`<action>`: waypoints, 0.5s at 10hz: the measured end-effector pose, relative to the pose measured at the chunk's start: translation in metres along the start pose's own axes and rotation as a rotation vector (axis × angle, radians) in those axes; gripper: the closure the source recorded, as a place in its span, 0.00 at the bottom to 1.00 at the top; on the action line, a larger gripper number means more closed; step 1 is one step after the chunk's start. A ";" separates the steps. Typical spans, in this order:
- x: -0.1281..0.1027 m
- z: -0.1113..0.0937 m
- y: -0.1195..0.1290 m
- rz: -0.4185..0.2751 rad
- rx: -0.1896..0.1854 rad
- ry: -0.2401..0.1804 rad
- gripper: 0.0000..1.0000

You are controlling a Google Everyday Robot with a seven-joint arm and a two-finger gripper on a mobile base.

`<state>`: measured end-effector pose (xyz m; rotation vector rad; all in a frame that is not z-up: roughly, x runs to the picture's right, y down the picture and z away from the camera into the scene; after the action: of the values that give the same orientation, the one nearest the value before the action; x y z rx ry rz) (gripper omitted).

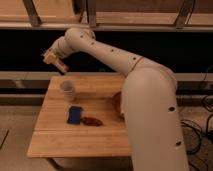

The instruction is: Place the eraser in the ceramic cup

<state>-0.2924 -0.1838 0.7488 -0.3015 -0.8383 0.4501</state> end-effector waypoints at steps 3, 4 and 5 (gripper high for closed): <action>0.003 0.005 0.004 0.008 -0.001 0.001 0.89; 0.008 0.010 0.006 0.025 0.004 -0.001 0.89; 0.013 0.014 0.006 0.041 0.015 -0.006 0.89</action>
<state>-0.2970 -0.1707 0.7637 -0.3043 -0.8354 0.4952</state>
